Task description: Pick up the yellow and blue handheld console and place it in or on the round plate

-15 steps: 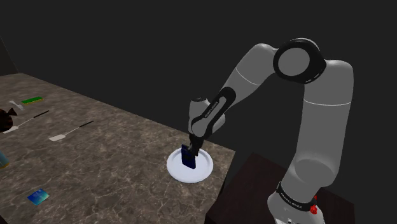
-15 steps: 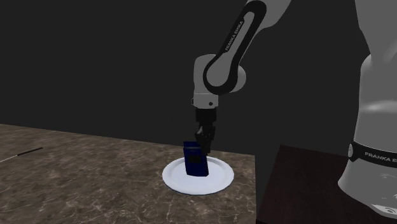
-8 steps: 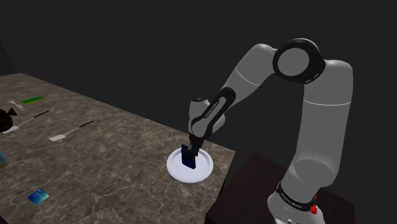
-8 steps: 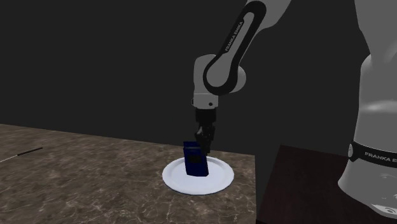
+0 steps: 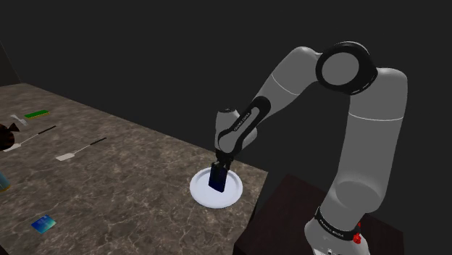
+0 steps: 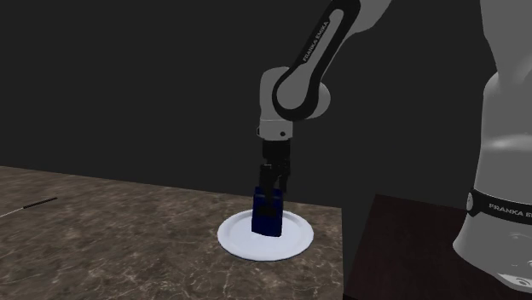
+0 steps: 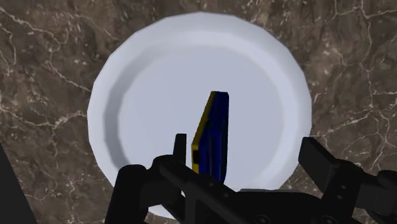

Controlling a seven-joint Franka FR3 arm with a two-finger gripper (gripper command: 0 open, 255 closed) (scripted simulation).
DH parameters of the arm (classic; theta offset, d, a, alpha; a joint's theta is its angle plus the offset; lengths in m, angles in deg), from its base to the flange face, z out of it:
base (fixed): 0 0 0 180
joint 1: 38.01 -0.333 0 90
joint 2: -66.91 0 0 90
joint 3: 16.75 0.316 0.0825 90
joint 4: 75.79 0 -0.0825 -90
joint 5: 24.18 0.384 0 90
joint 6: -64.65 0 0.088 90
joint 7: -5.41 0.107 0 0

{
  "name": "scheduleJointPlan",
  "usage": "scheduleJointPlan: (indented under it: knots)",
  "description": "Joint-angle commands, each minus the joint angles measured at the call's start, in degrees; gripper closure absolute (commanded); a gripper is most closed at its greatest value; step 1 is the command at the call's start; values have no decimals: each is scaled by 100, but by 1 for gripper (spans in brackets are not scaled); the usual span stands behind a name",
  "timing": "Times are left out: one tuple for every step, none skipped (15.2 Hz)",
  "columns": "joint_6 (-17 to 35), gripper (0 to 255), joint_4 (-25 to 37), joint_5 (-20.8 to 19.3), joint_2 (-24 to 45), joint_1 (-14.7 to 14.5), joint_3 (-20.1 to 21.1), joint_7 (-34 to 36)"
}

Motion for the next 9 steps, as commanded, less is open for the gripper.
scheduleJointPlan:
  knots:
    - [-347,0,23,35,-322,21,15,-22]
    - [-500,0,36,51,-461,30,20,-33]
    - [-500,0,36,51,-461,29,19,-33]
    - [-500,0,36,51,-462,29,19,-33]
    - [-500,0,36,51,-461,29,18,-33]
    - [-500,0,36,51,-461,29,18,-33]
    - [-500,0,36,51,-461,29,18,-33]
    - [-500,0,36,51,-461,29,18,-33]
    - [-500,0,36,51,-461,29,18,-33]
